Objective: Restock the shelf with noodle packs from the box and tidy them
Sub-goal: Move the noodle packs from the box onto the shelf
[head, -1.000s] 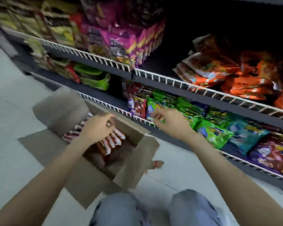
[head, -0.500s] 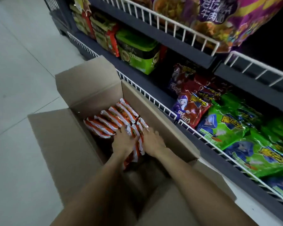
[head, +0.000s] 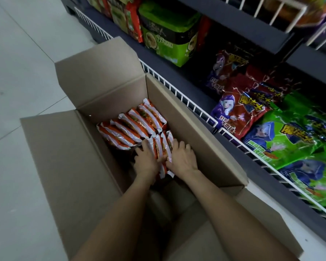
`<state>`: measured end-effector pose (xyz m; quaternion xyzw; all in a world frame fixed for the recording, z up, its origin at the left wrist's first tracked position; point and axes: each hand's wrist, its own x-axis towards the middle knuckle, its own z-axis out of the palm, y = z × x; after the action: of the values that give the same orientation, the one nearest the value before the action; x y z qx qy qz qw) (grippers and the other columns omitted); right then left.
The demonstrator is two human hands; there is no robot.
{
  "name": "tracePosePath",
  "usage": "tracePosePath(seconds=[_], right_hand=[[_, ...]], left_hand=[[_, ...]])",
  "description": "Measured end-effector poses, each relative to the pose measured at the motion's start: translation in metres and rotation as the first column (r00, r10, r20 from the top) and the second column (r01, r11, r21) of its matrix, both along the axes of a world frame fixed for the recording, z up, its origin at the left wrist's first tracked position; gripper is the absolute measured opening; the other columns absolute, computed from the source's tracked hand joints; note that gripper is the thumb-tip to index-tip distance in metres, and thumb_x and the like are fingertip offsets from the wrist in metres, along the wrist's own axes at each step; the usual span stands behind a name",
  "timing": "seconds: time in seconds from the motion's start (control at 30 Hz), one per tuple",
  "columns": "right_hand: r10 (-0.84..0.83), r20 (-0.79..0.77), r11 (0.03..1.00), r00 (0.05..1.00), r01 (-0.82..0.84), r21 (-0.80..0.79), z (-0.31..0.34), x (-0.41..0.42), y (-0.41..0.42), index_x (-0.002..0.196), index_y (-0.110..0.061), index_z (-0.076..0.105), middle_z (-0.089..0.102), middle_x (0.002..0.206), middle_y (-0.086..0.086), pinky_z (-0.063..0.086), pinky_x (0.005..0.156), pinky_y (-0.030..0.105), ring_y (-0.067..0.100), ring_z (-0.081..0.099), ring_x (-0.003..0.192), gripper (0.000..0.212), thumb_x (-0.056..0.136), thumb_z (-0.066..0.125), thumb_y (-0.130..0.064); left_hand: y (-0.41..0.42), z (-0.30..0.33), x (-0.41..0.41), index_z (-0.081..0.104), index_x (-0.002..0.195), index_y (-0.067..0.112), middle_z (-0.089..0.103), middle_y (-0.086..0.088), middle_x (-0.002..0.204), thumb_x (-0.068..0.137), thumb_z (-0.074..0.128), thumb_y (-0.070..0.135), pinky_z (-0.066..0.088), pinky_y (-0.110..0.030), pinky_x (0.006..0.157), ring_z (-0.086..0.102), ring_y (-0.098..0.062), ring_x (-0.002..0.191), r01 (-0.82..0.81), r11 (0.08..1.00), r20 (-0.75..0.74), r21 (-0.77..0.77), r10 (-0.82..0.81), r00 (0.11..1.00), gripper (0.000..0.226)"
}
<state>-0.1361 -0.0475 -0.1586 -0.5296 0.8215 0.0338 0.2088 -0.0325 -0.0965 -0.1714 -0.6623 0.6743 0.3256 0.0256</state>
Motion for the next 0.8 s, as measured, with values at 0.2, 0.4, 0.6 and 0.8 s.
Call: tracePosePath(seconds=[0.2,0.4,0.6,0.8], right_hand=[[-0.162,0.163,0.987,0.973,0.159,0.034,-0.008,0.014,-0.004,0.148,-0.011,0.008,0.032,0.142,0.017,0.043,0.095,0.042,0.035,0.045,0.124,0.085,0.087,0.065,-0.029],[-0.101,0.015,0.994,0.995,0.101,-0.043,-0.008,0.018,-0.005,0.147,-0.012,0.014,0.053,0.129,0.015,0.05,0.079,0.035,0.028,0.061,0.108,0.076,0.091,0.06,-0.037],[-0.007,-0.189,0.995,0.982,-0.012,-0.1,0.015,0.017,0.001,0.147,-0.006,0.016,0.057,0.122,0.014,0.051,0.071,0.031,0.025,0.065,0.097,0.073,0.092,0.058,-0.03],[0.036,-0.175,0.983,0.984,-0.067,-0.173,0.091,0.014,0.032,0.137,-0.005,0.031,0.055,0.122,0.011,0.048,0.07,0.031,0.025,0.06,0.103,0.07,0.083,0.062,-0.036]], left_hand=[[0.002,0.002,0.017,0.004,0.146,0.039,0.024,-0.02,0.143,0.09,0.056,0.036,0.05,-0.043,0.087,0.052,-0.037,0.113,0.138,0.988,0.037,0.068,-0.141,0.989,0.077],[0.008,0.008,0.012,0.011,0.146,0.042,0.02,-0.019,0.144,0.094,0.045,0.039,0.043,-0.044,0.092,0.044,-0.037,0.119,0.294,0.955,0.168,0.036,-0.296,0.94,0.062],[0.012,0.007,0.01,-0.003,0.147,0.037,0.012,-0.021,0.148,0.08,0.065,0.051,0.043,-0.043,0.094,0.038,-0.039,0.127,0.367,0.928,0.258,0.065,-0.371,0.892,0.096],[0.016,0.028,0.013,-0.006,0.147,0.036,0.025,-0.022,0.143,0.079,0.07,0.043,0.042,-0.047,0.094,0.042,-0.039,0.124,0.191,0.978,0.088,0.082,-0.198,0.976,0.102]])
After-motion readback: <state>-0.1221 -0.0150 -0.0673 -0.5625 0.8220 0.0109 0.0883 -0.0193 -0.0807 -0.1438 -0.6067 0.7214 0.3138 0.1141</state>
